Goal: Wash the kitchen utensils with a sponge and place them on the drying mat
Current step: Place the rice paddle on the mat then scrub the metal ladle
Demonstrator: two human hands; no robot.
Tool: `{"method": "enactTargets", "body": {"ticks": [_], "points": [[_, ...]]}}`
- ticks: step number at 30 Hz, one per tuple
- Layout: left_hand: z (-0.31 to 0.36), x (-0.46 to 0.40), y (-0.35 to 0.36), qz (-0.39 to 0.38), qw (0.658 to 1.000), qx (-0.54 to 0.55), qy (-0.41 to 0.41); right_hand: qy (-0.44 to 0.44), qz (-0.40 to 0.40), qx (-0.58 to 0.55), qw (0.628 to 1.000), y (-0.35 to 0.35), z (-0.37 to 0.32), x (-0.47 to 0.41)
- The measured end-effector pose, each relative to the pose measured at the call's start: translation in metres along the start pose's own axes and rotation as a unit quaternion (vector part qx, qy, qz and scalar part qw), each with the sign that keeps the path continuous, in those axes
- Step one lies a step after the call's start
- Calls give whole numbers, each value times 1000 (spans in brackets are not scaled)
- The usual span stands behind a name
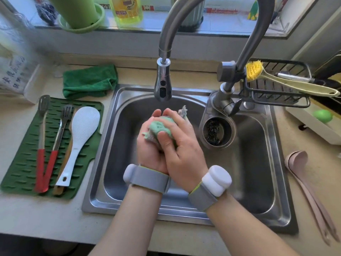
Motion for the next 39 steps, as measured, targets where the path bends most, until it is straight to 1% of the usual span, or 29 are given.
{"method": "enactTargets", "body": {"ticks": [1, 3, 6, 7, 8, 9, 10, 11, 12, 13, 14, 15, 16, 17, 19, 20, 21, 22, 24, 25, 26, 27, 29, 30, 31, 34, 35, 37, 39], "points": [[-3, 1, 0, -3, 1000, -18, -8, -9, -30, 13, 999, 5, 2, -1], [-10, 3, -2, 0, 999, -46, -24, -11, -55, 20, 998, 2, 17, -12], [-18, 3, -6, 21, 995, -90, -39, 53, -1, -33, 998, -4, 24, -19], [-18, 3, -6, 19, 995, -85, -43, 50, 7, -26, 998, 0, 18, -14], [-15, 3, -5, 4, 996, -72, -52, 34, -12, 3, 999, 6, 11, -8], [-13, 4, -5, -11, 996, -64, -62, 10, -47, 30, 998, 12, 6, -4], [-11, 7, -4, -25, 995, -69, -70, -7, -71, 38, 997, 14, 6, -4], [-9, 10, -2, -40, 993, -85, -74, -3, -73, 22, 997, 12, 12, -9], [-9, 12, 0, -51, 991, -102, -74, 34, -38, -16, 999, 6, 20, -17], [-11, 13, 2, -57, 989, -117, -72, 91, 16, -64, 994, 0, 27, -26], [-12, 14, 4, -58, 989, -123, -66, 124, 54, -93, 986, -3, 31, -31], [-11, 15, 5, -49, 990, -117, -61, 127, 61, -89, 986, -1, 28, -30], [-10, 16, 4, -40, 992, -104, -61, 103, 37, -53, 992, 4, 20, -24], [-7, 16, 2, -38, 993, -94, -66, 66, -8, -8, 998, 13, 11, -15], [-1, 19, -3, -47, 993, -81, -78, -7, -78, 60, 995, 25, -2, 1], [2, 21, -4, -52, 992, -82, -77, -28, -93, 73, 993, 26, -4, 3], [4, 22, -3, -65, 991, -83, -78, -39, -87, 72, 993, 24, -4, -1], [6, 23, -2, -73, 991, -84, -76, -28, -66, 56, 996, 21, 0, -7], [11, 25, -1, -74, 992, -80, -68, 47, 12, -18, 999, 11, 7, -18], [12, 26, 0, -72, 992, -85, -59, 82, 46, -59, 994, 9, 11, -22], [14, 27, -1, -60, 993, -85, -48, 97, 62, -87, 990, 12, 9, -21], [14, 27, 0, -42, 995, -80, -39, 83, 60, -91, 991, 15, 5, -18], [21, 31, -4, -13, 997, -74, -13, 24, 13, -72, 997, 32, -11, -9], [23, 34, -7, -4, 997, -73, -3, 10, -7, -60, 998, 38, -15, -4], [26, 36, -11, 10, 998, -64, 9, 14, -12, -56, 998, 41, -16, -1], [34, 41, -20, 4, 998, -40, 40, 70, 21, -57, 996, 42, -18, 3], [37, 42, -22, 3, 998, -39, 47, 96, 17, -55, 994, 43, -20, 3], [43, 41, -30, 14, 997, -45, 66, 144, -24, -43, 988, 51, -22, 2], [48, 40, -37, 44, 992, -90, 80, 188, -59, -32, 980, 56, -21, -1]]}}
Point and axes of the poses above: each hand's wrist, its own x-axis away from the middle knuckle, its own y-axis out of the palm, z = x × y, the point moved 4 cm from there along -x, towards the middle knuckle, and after that the axes turned 15 degrees about -y, right-handed, at the moved point
